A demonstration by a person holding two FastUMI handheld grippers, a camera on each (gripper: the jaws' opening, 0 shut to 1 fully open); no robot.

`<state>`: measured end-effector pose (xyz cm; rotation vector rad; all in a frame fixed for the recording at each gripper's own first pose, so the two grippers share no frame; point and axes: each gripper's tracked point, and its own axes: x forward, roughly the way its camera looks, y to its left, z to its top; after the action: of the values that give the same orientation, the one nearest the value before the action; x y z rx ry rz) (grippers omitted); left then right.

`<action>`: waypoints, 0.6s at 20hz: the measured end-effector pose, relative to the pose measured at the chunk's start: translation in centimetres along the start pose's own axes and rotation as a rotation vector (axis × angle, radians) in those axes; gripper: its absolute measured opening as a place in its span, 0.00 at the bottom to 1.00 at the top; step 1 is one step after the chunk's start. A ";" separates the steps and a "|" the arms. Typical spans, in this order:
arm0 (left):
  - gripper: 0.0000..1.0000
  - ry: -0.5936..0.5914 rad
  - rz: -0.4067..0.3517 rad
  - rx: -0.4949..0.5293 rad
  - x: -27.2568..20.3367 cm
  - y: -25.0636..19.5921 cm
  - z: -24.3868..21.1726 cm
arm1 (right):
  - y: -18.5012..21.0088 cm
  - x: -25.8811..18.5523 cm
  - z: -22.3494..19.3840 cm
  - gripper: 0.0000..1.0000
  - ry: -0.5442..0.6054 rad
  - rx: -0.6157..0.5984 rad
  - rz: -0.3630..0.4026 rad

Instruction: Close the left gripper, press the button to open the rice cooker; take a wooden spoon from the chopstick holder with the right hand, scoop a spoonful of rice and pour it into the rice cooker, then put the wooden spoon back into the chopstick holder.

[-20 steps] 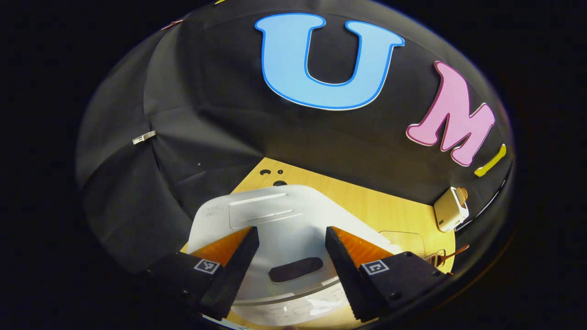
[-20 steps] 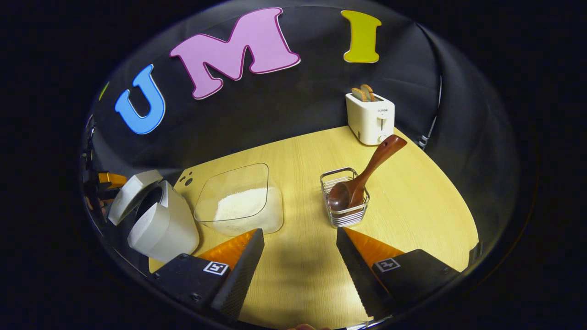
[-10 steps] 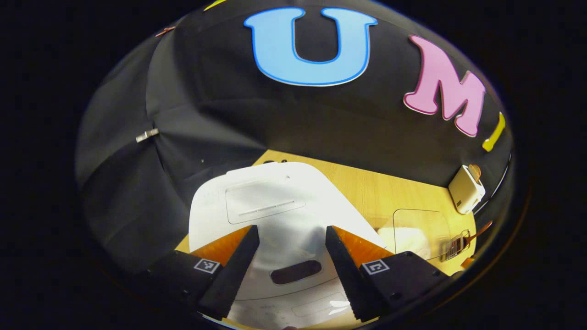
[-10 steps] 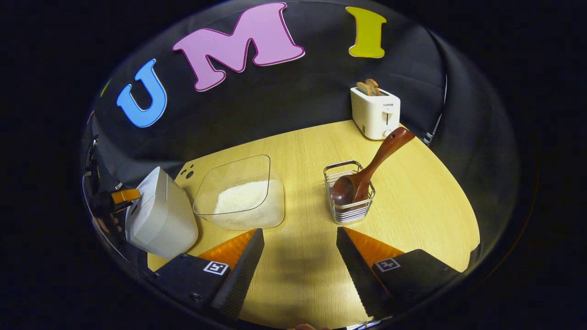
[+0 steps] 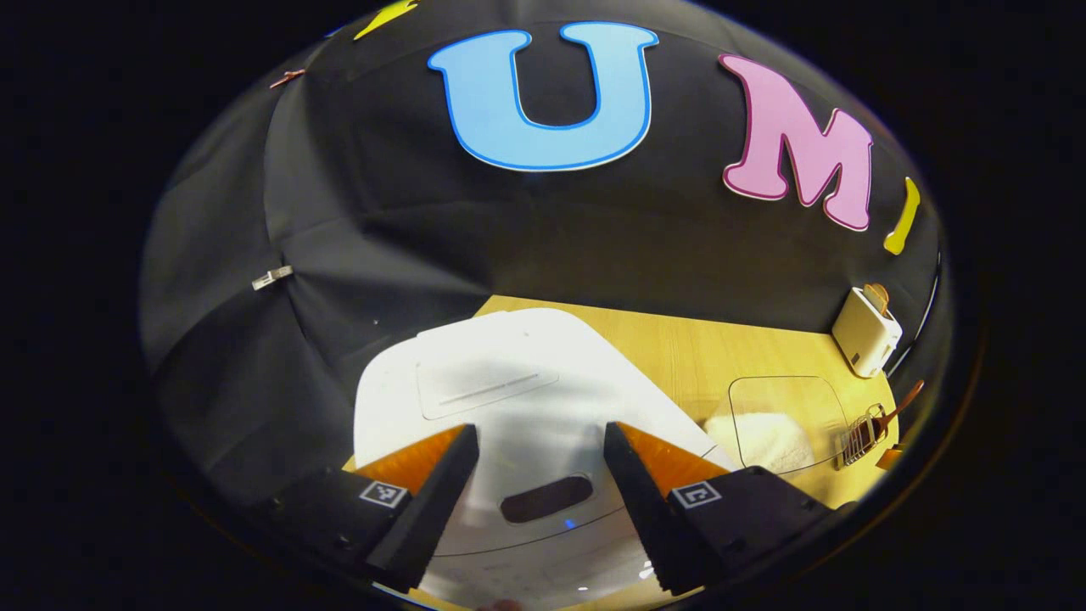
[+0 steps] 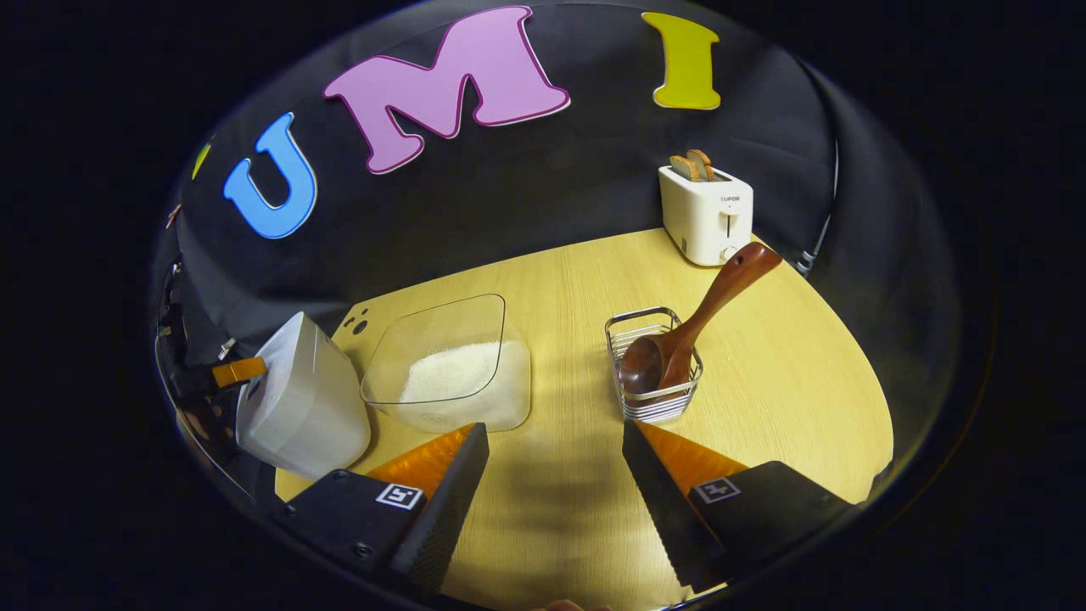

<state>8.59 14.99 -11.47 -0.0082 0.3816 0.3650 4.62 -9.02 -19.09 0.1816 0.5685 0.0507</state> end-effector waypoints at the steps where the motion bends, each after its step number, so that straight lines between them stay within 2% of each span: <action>1: 0.96 -0.050 0.003 0.024 -0.9 -0.2 1.3 | -0.8 -0.4 0.9 0.99 -0.049 -0.033 -0.028; 4: 0.95 -0.173 -0.028 0.084 -4.7 -2.3 4.5 | -1.3 -2.7 3.7 0.99 -0.182 -0.088 -0.083; 7: 0.95 -0.279 -0.079 0.031 -9.3 -4.7 6.0 | -0.4 -5.4 5.7 0.99 -0.289 -0.080 -0.116; 10: 0.97 -0.320 -0.176 -0.012 -13.5 -6.4 5.4 | 0.7 -9.3 6.2 0.99 -0.359 -0.091 -0.171; 12: 0.97 -0.349 -0.237 -0.028 -16.1 -6.9 5.1 | 2.4 -11.7 6.5 0.99 -0.412 -0.095 -0.170</action>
<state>-1.03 3.31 -1.32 -0.0166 0.0286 0.1327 -1.76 -8.78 -7.05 0.0474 0.1679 -0.1231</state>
